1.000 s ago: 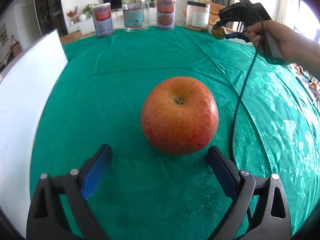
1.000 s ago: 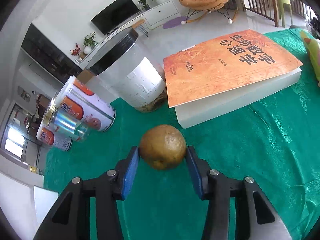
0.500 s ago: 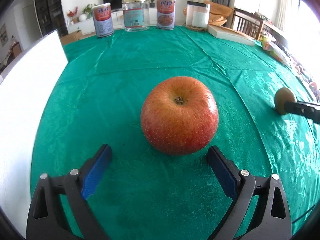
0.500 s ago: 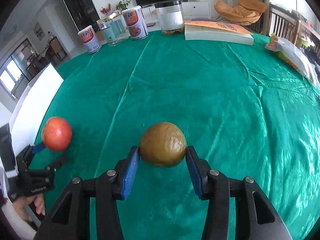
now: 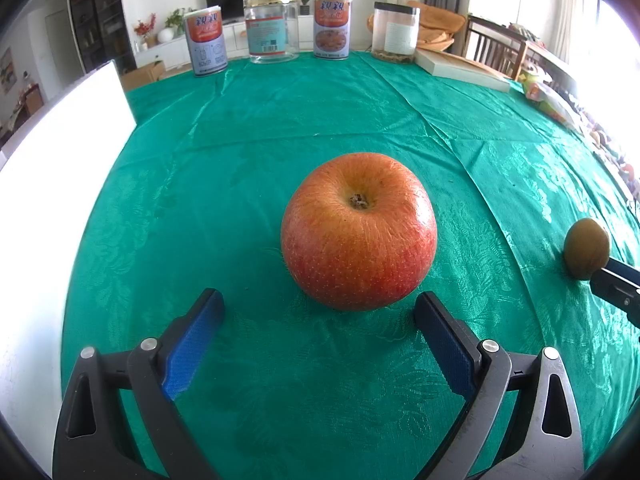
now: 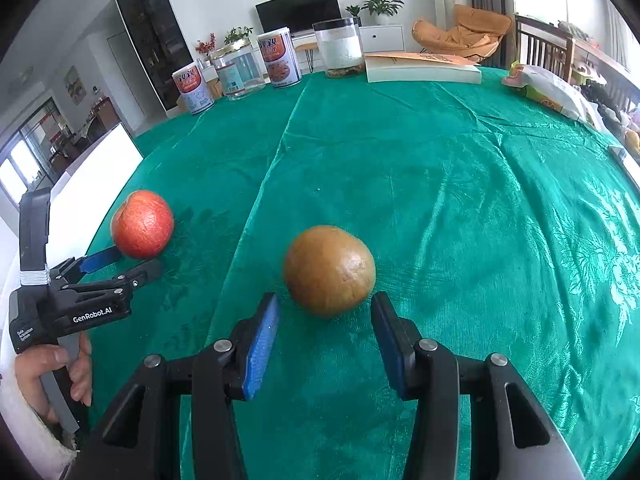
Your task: Organize fruits
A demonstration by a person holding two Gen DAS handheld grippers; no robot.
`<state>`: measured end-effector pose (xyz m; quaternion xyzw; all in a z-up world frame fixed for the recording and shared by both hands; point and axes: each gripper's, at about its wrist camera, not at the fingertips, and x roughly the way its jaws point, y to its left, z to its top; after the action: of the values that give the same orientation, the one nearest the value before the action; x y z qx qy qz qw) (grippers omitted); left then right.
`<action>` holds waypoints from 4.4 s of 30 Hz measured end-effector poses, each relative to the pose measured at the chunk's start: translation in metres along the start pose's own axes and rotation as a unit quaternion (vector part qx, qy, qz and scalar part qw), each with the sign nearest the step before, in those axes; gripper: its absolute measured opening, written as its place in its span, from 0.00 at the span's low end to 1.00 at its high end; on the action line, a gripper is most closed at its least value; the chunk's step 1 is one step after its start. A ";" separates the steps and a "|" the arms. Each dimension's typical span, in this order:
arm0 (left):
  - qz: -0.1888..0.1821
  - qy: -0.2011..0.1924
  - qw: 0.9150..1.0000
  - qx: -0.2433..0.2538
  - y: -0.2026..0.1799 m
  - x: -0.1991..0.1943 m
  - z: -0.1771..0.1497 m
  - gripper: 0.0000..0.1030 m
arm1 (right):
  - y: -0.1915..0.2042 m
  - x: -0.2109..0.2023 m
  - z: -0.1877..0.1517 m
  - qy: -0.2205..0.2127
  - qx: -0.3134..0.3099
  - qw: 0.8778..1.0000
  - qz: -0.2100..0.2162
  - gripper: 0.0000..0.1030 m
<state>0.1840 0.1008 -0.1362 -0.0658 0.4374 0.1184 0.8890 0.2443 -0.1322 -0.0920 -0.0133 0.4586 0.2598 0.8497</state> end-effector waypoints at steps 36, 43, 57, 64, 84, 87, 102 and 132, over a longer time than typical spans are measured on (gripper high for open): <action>0.039 0.034 0.997 0.062 -0.014 -0.033 -0.003 0.94 | 0.018 -0.003 -0.036 0.063 -0.050 0.994 -0.080 0.78; -0.010 0.074 0.997 0.028 0.001 -0.029 -0.003 0.93 | 0.018 0.000 -0.037 0.070 -0.055 0.993 -0.079 0.88; -0.083 0.237 0.968 0.004 0.009 0.002 0.095 0.93 | -0.024 0.009 0.074 0.217 0.057 0.974 0.018 0.84; -0.066 0.253 0.965 0.008 -0.006 0.020 0.093 0.93 | -0.028 0.030 0.090 0.262 0.076 0.962 -0.009 0.72; -0.068 0.224 0.972 -0.014 0.008 0.005 0.091 0.66 | 0.004 0.044 0.092 0.245 0.035 0.968 -0.032 0.47; -0.091 0.207 0.974 -0.027 0.017 -0.024 0.096 0.66 | 0.013 0.022 0.104 0.224 0.025 0.974 -0.018 0.47; -0.110 0.002 0.989 -0.102 0.217 -0.302 0.152 0.66 | 0.266 -0.094 0.191 0.101 -0.135 0.967 0.188 0.47; 0.086 0.081 0.965 -0.234 0.361 -0.131 0.029 0.83 | 0.474 0.066 0.095 0.168 -0.302 0.929 0.134 0.55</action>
<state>0.0325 0.4348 -0.0195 -0.2436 0.4718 0.2877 0.7971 0.1322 0.3310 0.0130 -0.2513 0.4918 0.4911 0.6736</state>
